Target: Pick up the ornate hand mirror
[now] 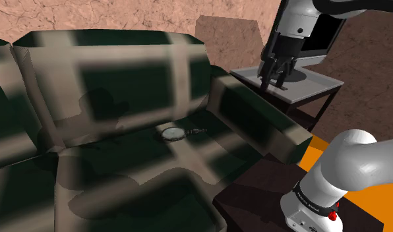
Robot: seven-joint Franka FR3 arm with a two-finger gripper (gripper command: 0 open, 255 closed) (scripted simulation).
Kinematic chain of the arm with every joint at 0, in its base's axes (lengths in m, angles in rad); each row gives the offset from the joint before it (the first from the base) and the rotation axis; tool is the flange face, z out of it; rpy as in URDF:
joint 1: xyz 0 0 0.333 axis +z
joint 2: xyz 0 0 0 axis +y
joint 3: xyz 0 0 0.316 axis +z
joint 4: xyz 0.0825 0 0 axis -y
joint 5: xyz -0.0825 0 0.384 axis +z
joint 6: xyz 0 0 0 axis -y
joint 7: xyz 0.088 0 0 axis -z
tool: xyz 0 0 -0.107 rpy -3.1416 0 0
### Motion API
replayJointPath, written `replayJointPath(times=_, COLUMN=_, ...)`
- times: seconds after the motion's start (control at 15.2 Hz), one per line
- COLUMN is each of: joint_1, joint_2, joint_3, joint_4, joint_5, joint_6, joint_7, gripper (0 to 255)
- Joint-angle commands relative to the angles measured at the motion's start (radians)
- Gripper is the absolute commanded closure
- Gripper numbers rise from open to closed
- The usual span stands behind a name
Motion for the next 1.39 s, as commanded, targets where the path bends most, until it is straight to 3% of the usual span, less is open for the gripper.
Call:
replayJointPath(times=0.0, joint_1=0.000, joint_2=0.000, joint_3=0.000, joint_4=0.000, joint_5=0.000, joint_6=0.000, joint_7=0.000, gripper=0)
replayJointPath(times=0.66, joint_1=0.043, joint_2=0.215, joint_3=-0.102, joint_4=-0.123, joint_5=-0.083, joint_6=0.344, joint_7=-0.310, gripper=0)
replayJointPath(times=1.32, joint_1=0.091, joint_2=0.565, joint_3=-0.179, joint_4=-0.085, joint_5=-0.104, joint_6=0.666, joint_7=-0.604, gripper=0)
